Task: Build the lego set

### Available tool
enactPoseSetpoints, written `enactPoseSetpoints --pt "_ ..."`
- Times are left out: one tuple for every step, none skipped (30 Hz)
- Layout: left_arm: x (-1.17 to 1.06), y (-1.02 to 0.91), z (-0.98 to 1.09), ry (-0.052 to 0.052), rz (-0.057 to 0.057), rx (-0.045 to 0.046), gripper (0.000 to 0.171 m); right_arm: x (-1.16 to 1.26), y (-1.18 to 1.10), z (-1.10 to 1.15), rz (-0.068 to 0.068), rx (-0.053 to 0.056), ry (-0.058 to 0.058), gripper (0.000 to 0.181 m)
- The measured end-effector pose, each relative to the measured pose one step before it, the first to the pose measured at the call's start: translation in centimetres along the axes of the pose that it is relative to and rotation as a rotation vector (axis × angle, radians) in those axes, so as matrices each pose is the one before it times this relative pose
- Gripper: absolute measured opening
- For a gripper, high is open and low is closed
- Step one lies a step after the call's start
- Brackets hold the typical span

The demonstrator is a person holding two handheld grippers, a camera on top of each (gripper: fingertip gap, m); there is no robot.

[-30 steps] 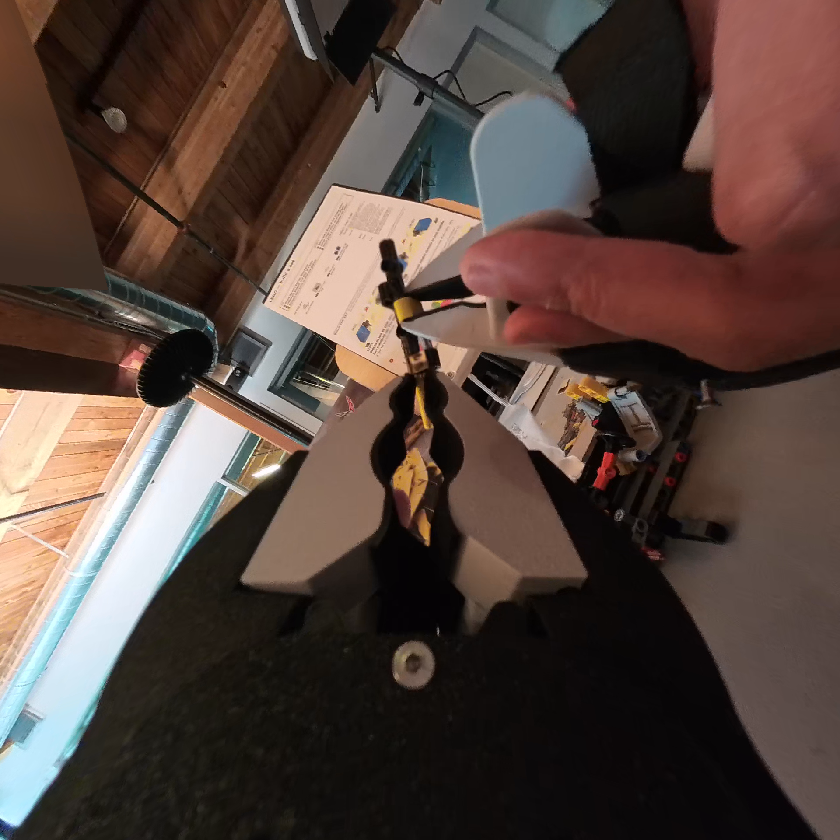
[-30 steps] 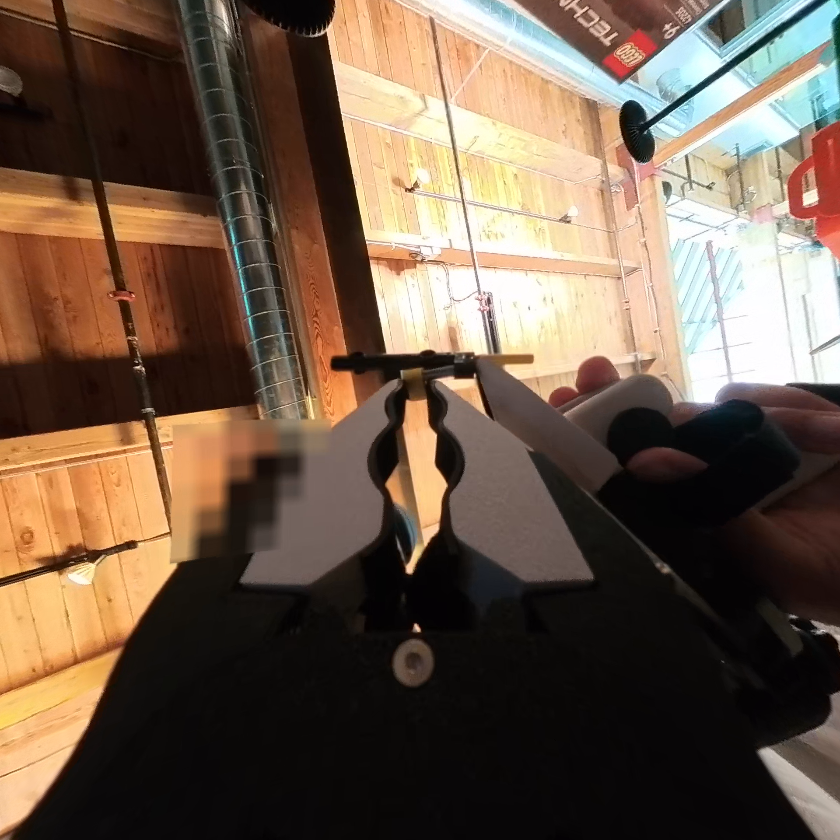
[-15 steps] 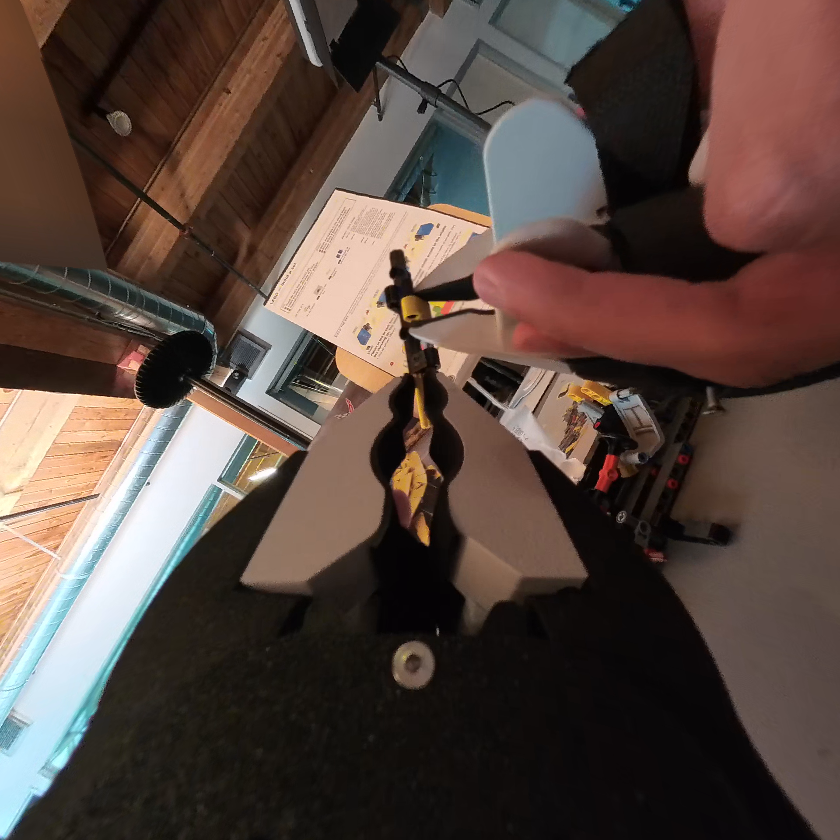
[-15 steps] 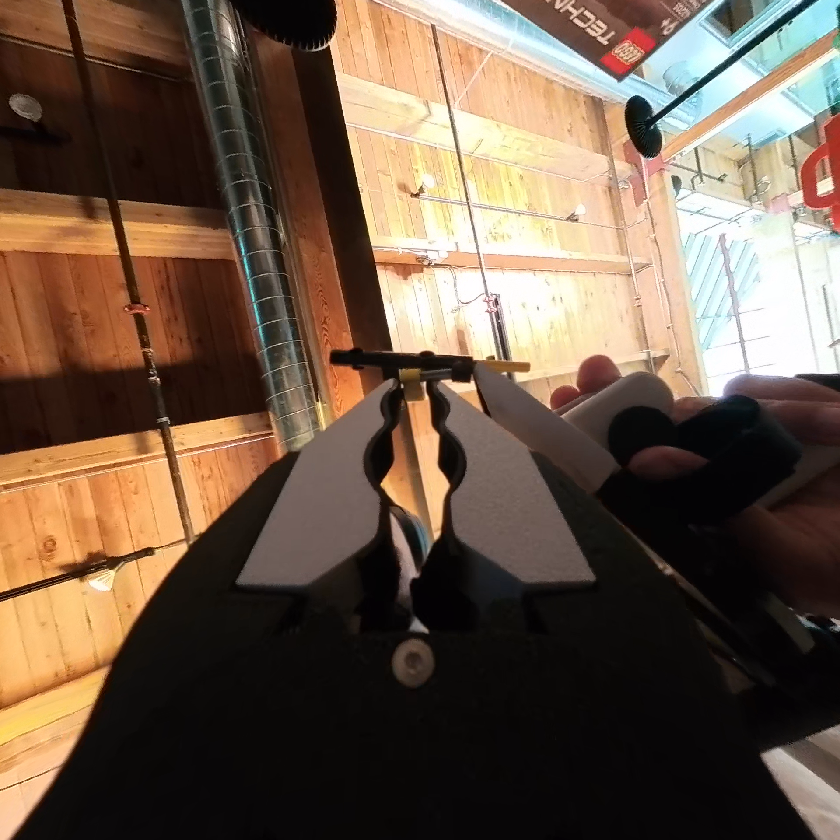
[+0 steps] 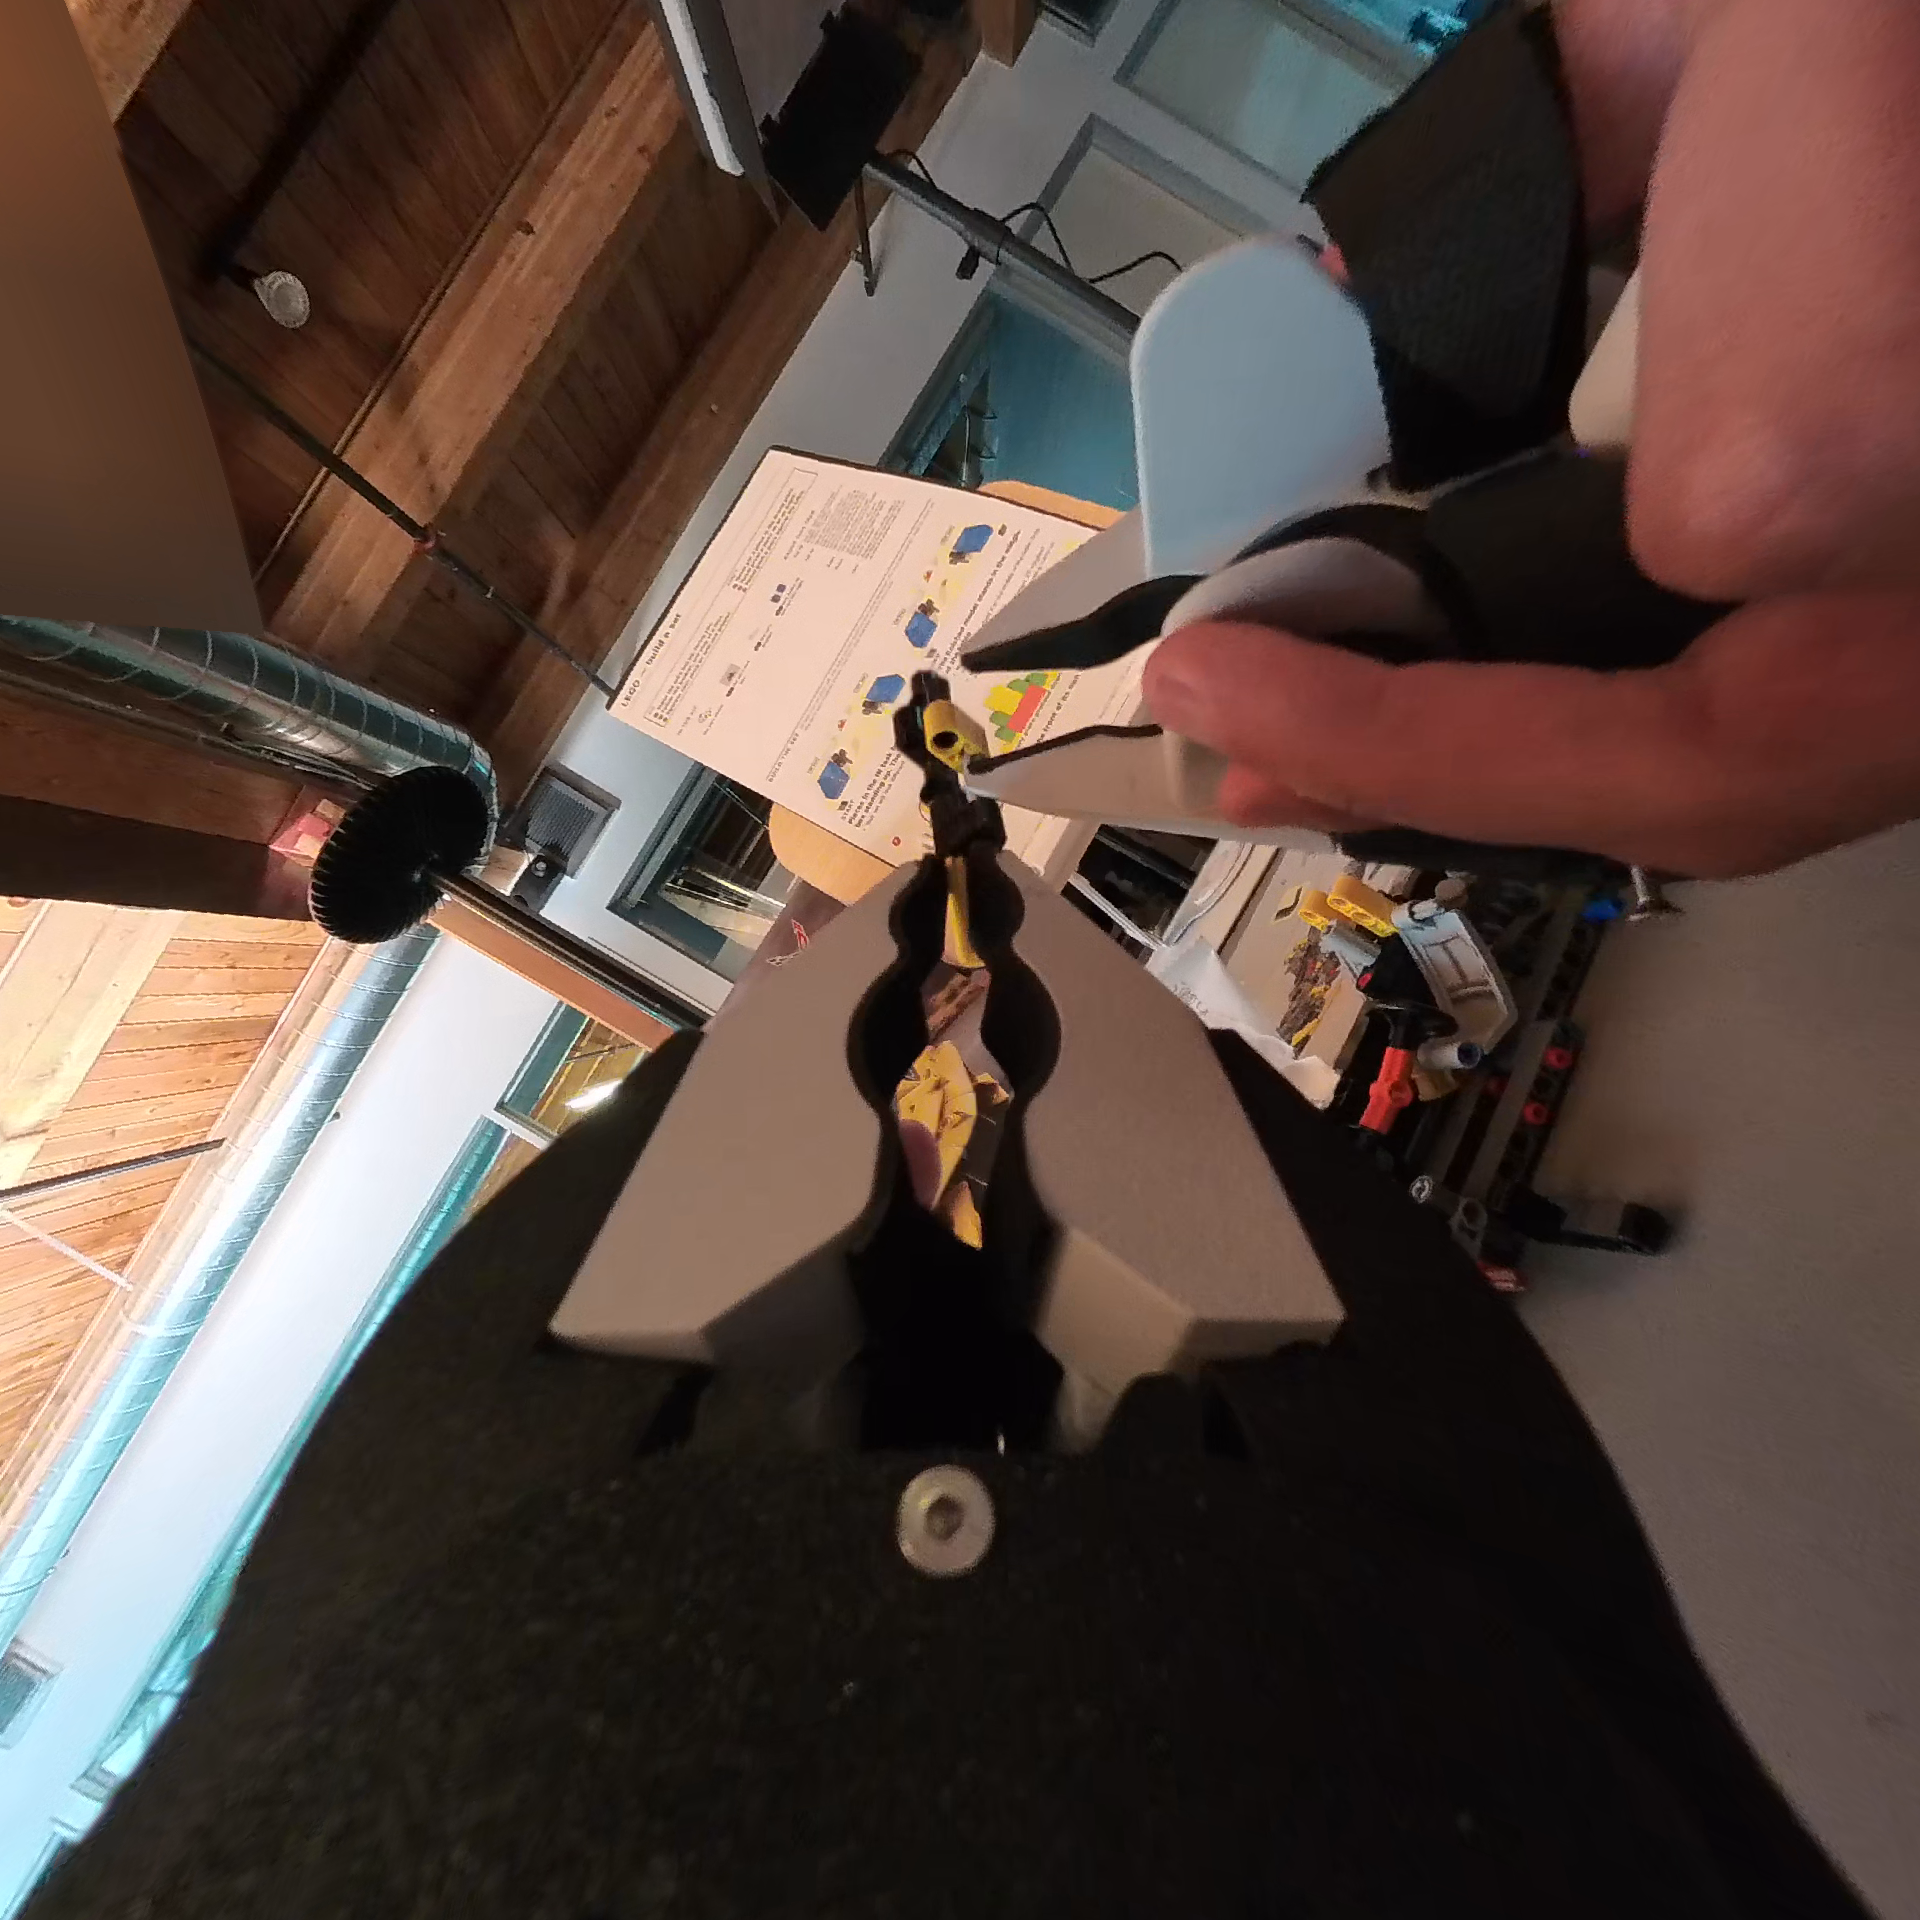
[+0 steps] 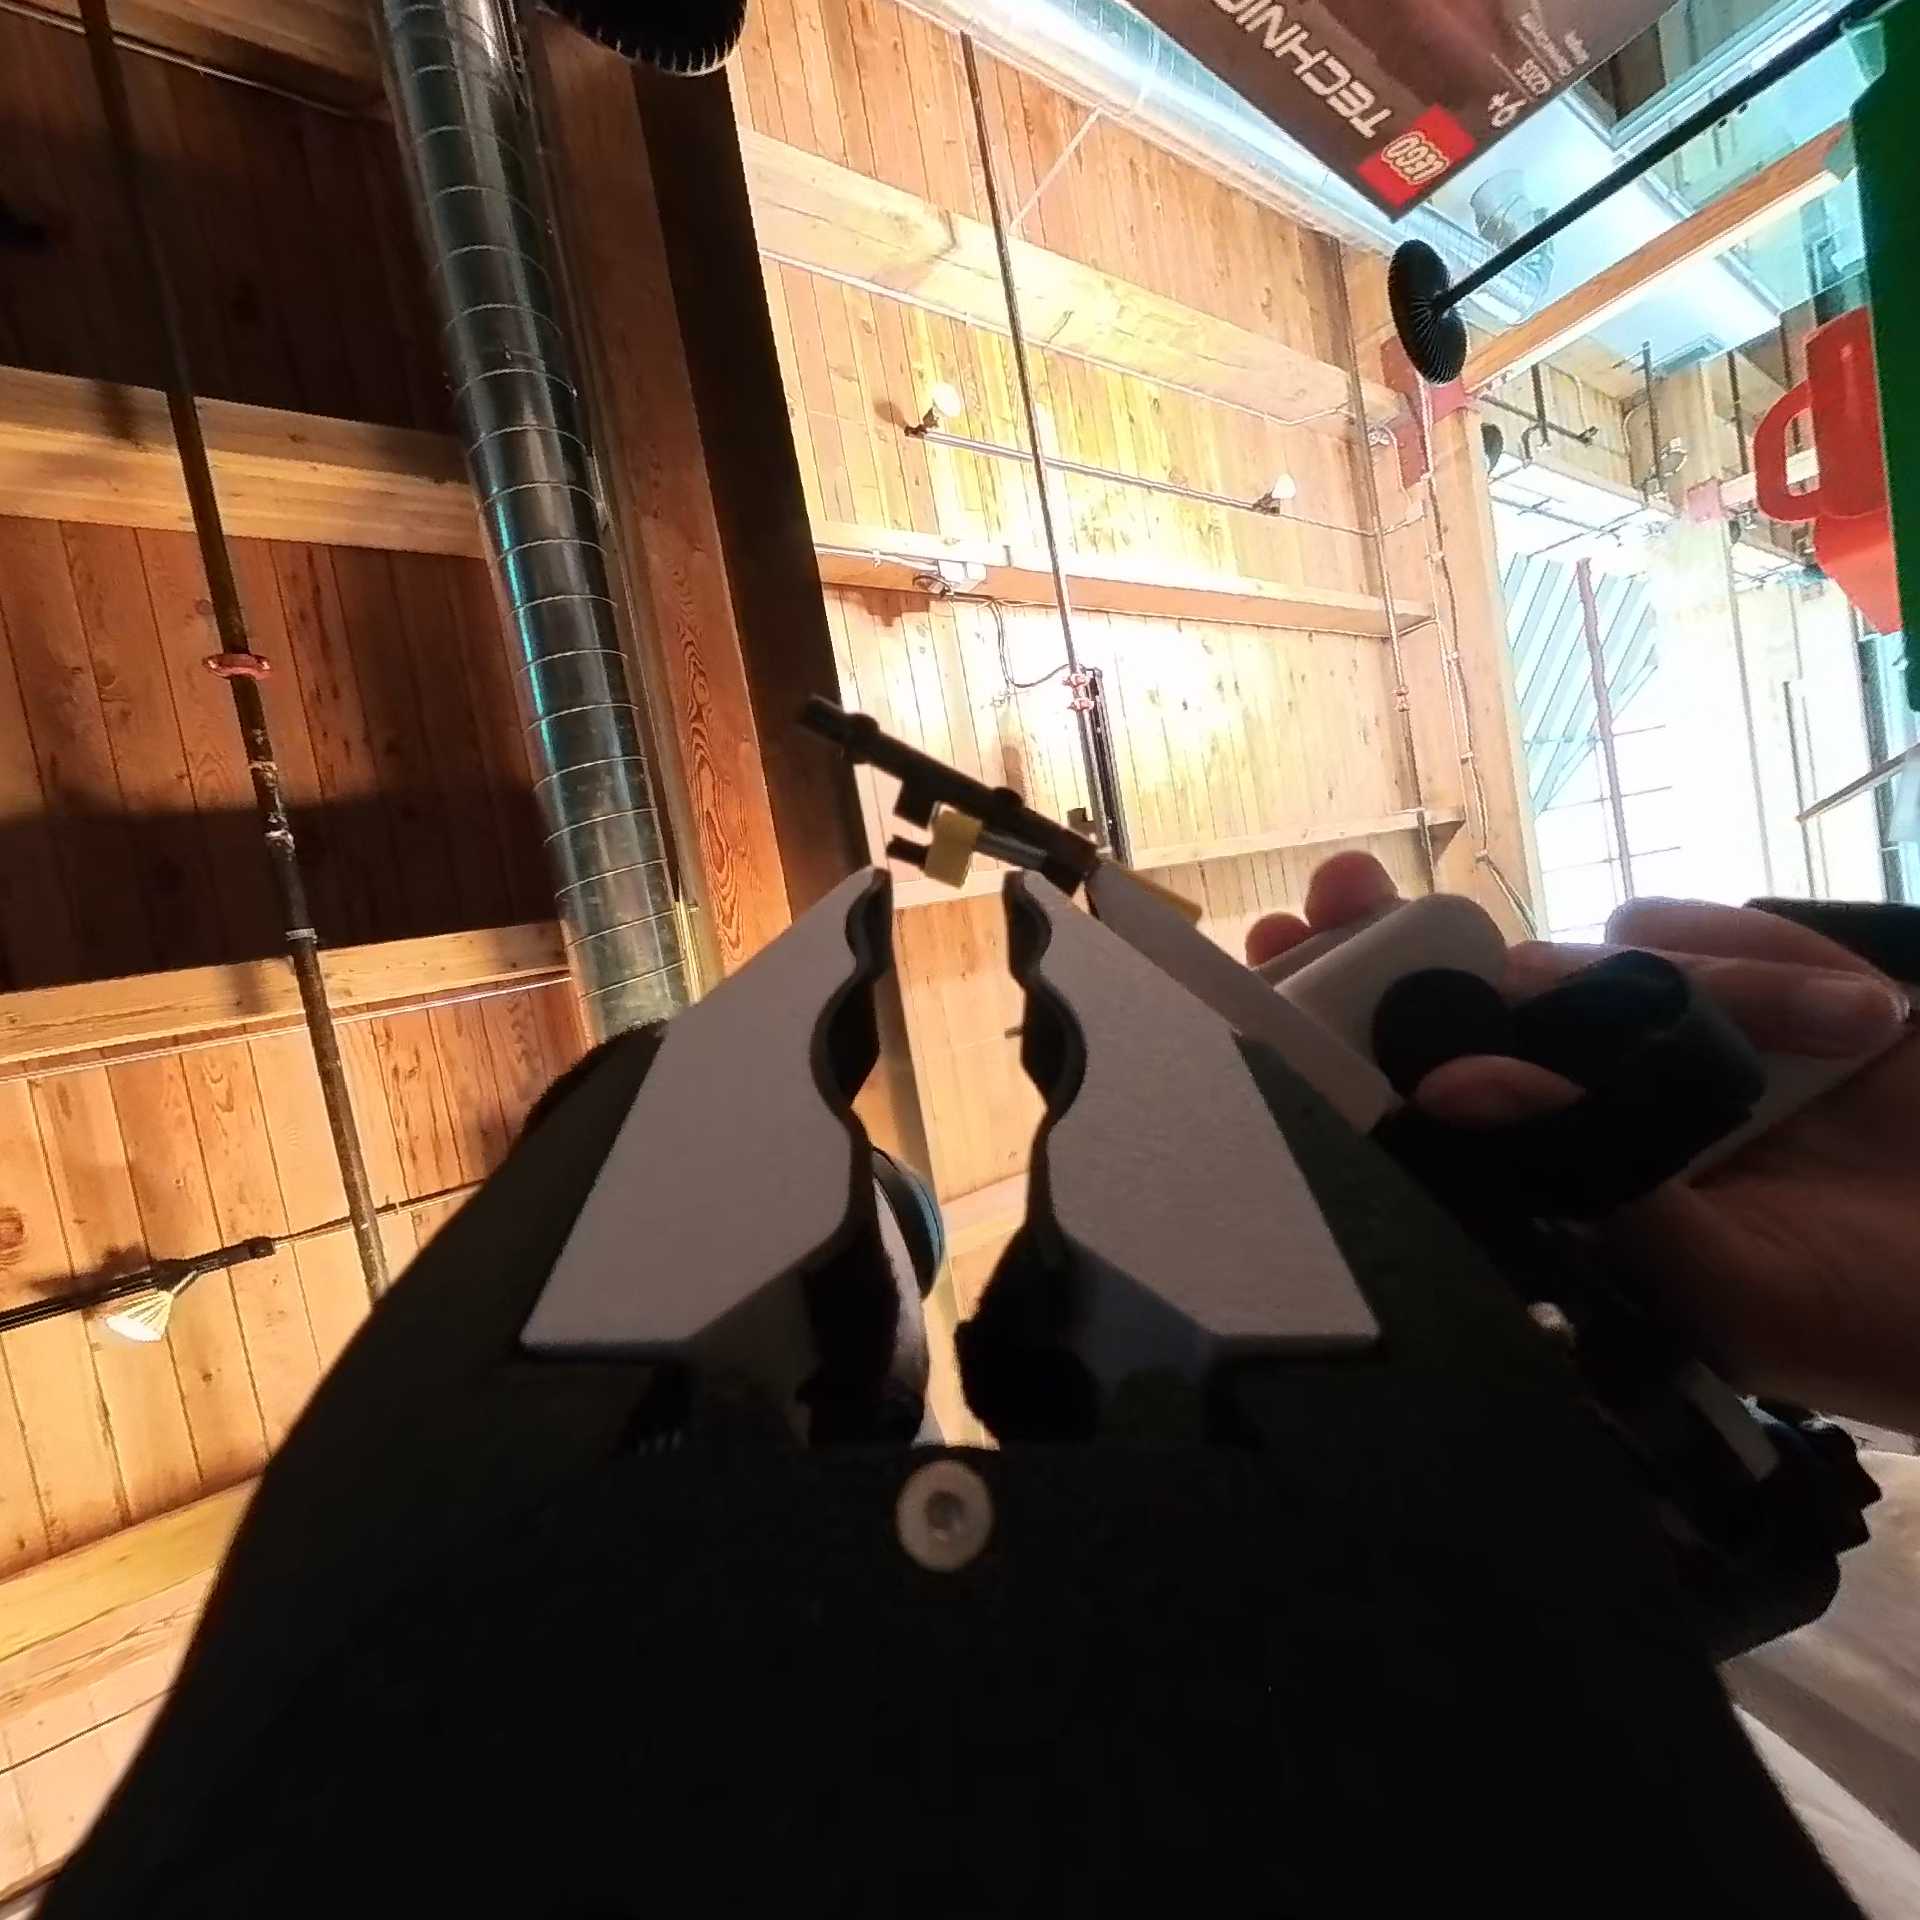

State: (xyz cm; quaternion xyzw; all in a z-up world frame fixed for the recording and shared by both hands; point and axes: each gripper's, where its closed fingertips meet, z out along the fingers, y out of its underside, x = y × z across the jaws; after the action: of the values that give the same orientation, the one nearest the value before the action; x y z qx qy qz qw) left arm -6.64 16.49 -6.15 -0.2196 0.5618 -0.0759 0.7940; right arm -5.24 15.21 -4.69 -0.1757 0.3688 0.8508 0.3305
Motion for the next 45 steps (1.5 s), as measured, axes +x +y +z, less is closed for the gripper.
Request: enactPoseSetpoints --pt "0.012 -0.007 -0.012 0.0015 -0.0022 0.00009 0.001 -0.018 -0.009 -0.01 -0.0043 -0.0015 0.0024 0.021" --pt "-0.008 0.029 -0.01 0.0019 -0.0036 -0.00048 0.001 -0.037 0.002 -0.014 -0.0063 -0.0038 0.0017 0.021" --pt "-0.055 0.026 0.002 -0.0012 -0.0026 -0.0014 0.001 0.029 0.029 0.0 -0.0136 -0.0067 0.0081 0.021" --pt "-0.088 -0.019 -0.019 -0.001 -0.0049 0.00196 0.001 0.038 -0.038 -0.036 -0.0233 -0.0027 0.0132 0.022" --pt "-0.003 0.027 0.001 0.0029 -0.0067 -0.00182 0.001 0.004 -0.066 -0.074 -0.0275 -0.0039 0.015 0.023" --pt "0.016 0.074 0.015 0.0044 -0.0083 -0.00384 0.001 -0.079 -0.045 -0.073 -0.0322 -0.0082 0.0132 0.024" --pt "0.011 0.111 0.014 0.0065 -0.011 -0.00426 0.001 -0.111 0.008 -0.072 -0.0427 -0.0148 0.0166 0.026" --pt "0.022 0.159 0.039 0.0093 -0.0171 -0.00626 0.001 -0.061 -0.04 -0.107 -0.0428 -0.0135 0.0226 0.027" --pt "0.044 0.194 0.058 0.0127 -0.0244 -0.00757 0.001 -0.217 -0.191 -0.165 -0.043 -0.006 0.0117 0.026" --pt "-0.003 0.168 0.051 0.011 -0.0257 -0.0052 0.001 -0.027 -0.182 -0.182 -0.0538 -0.0121 0.0264 0.025" --pt "0.03 0.161 0.072 0.0162 -0.0342 -0.00502 0.001 0.165 -0.149 -0.192 -0.0627 -0.0187 0.0414 0.024" --pt "0.145 0.21 0.106 0.0277 -0.0521 -0.00702 0.001 0.079 -0.177 -0.174 -0.0716 -0.0179 0.0406 0.024" --pt "0.069 0.325 0.147 0.0292 -0.0686 -0.01289 0.001 -0.149 0.022 -0.033 -0.1053 -0.03 0.038 0.023" --pt "0.081 0.336 0.164 0.0365 -0.0789 -0.01092 0.001 0.17 0.476 0.132 -0.1582 -0.0621 0.068 0.022" --pt "0.172 0.282 0.165 0.0471 -0.0876 -0.0036 0.001 0.659 0.648 0.096 -0.1793 -0.081 0.1045 0.022" --pt "0.19 0.239 0.136 0.0503 -0.0924 0.00098 0.001 0.259 0.29 0.09 -0.1698 -0.0568 0.0781 0.021" --pt "0.345 0.13 0.118 0.0606 -0.0924 0.00618 0.001 0.109 -0.172 0.074 -0.1639 -0.0272 0.0637 0.023" --pt "0.37 -0.009 0.068 0.0616 -0.0935 0.01122 0.001 0.385 -0.266 0.046 -0.1862 -0.0222 0.0686 0.028" --pt "0.198 -0.102 0.039 0.0492 -0.0945 0.0142 0.001 0.736 -0.35 -0.073 -0.2017 -0.0173 0.0745 0.031" --pt "0.377 -0.085 0.054 0.0595 -0.0908 0.01026 0.001 0.968 -0.353 -0.189 -0.1773 -0.0091 0.0777 0.033" --pt "0.423 -0.022 0.057 0.0574 -0.0765 0.00629 0.001 0.988 -0.347 -0.222 -0.1305 0.0015 0.0659 0.034" --pt "-0.031 -0.089 -0.029 0.0197 -0.0552 0.01039 0.001 0.845 -0.185 -0.19 -0.0479 0.0033 0.0476 0.034" --pt "0.088 -0.159 -0.045 0.0242 -0.0388 0.01116 0.001 0.435 -0.32 -0.186 0.0339 0.0166 0.0092 0.034" --pt "0.368 -0.096 -0.019 0.0402 -0.036 0.00753 0.001 0.018 -0.385 -0.113 0.0717 0.0205 -0.0334 0.034" --pt "0.081 -0.041 -0.011 0.0153 -0.0363 0.00637 0.001 -0.088 -0.177 0.008 0.1029 0.0096 -0.0491 0.034" --pt "0.105 -0.089 -0.019 0.0143 -0.0268 0.00839 0.001 0.006 0.032 0.133 0.1232 0.0005 -0.051 0.037" --pt "0.299 -0.132 0.008 0.0253 -0.0187 0.007 0.001 -0.284 0.137 0.232 0.1287 -0.0075 -0.071 0.041" --pt "0.083 -0.098 0.008 0.0074 -0.0093 0.0044 0.001 -0.339 0.149 0.219 0.1291 -0.0073 -0.075 0.042" --pt "0.088 0.014 0.052 0.0045 -0.0029 -0.00013 0.001 -0.181 0.235 0.198 0.1069 -0.0137 -0.0621 0.041" --pt "0.213 0.136 0.086 0.0115 -0.0015 -0.00694 0.001 -0.261 0.082 0.152 0.0794 -0.0052 -0.0639 0.038" --pt "0.117 0.122 0.07 0.0027 0.0001 -0.00515 0.001 -0.204 0.062 0.12 0.0685 -0.0038 -0.0489 0.029" --pt "0.153 0.117 0.061 0.0058 0.003 -0.00549 0.001 -0.218 0.003 0.061 0.0418 -0.0004 -0.039 0.016" --pt "0.176 0.18 0.075 0.0082 -0.0003 -0.00802 0.001 0.06 -0.048 0.049 0.0156 0.0046 -0.011 0.009" --pt "0.208 0.266 0.115 0.013 -0.0063 -0.011 0.001 0.475 0.087 0.038 -0.0034 -0.0044 0.0268 0.006" --pt "0.359 0.341 0.152 0.0265 -0.0181 -0.01313 0.002 0.287 0.162 0.025 -0.0147 -0.0129 0.0171 0.006" --pt "0.484 0.269 0.135 0.0418 -0.04 -0.00943 0.002 -0.013 0.228 0.022 0.0077 -0.0229 -0.007 0.006" --pt "0.467 0.131 0.054 0.0585 -0.0728 -0.00312 0.002 -0.133 0.266 0.011 0.0208 -0.0293 -0.019 0.005" --pt "0.196 0.075 -0.059 0.0571 -0.0867 -0.00382 0.004 0.077 0.202 -0.033 0.0142 -0.0249 -0.0053 0.005" --pt "-0.052 -0.119 -0.215 0.0485 -0.0774 0.00437 0.005 0.136 0.036 -0.065 0.0007 -0.0144 0.0017 0.005" --pt "-0.221 -0.44 -0.339 0.035 -0.0638 0.02074 0.008 -0.039 0.085 -0.055 0.0054 -0.0199 -0.0099 0.005" --pt "-0.368 -0.506 -0.346 0.0223 -0.0545 0.02338 0.009 -0.222 0.037 -0.022 0.0148 -0.0162 -0.0227 0.005" --pt "-0.352 -0.392 -0.247 0.0223 -0.0524 0.01612 0.011 -0.425 -0.004 0.052 0.0174 -0.0103 -0.0374 0.005" --pt "-0.177 -0.235 -0.117 0.0326 -0.0538 0.00837 0.016 -0.47 -0.029 0.141 0.0172 -0.0052 -0.0412 0.005" --pt "0.05 -0.05 -0.016 0.0471 -0.0644 0.00094 0.021 -0.347 0.079 0.245 0.0092 -0.0107 -0.0344 0.005" --pt "0.282 0.078 0.058 0.0631 -0.0715 -0.00638 0.022 -0.407 0.105 0.315 0.0007 -0.0099 -0.0371 0.005"
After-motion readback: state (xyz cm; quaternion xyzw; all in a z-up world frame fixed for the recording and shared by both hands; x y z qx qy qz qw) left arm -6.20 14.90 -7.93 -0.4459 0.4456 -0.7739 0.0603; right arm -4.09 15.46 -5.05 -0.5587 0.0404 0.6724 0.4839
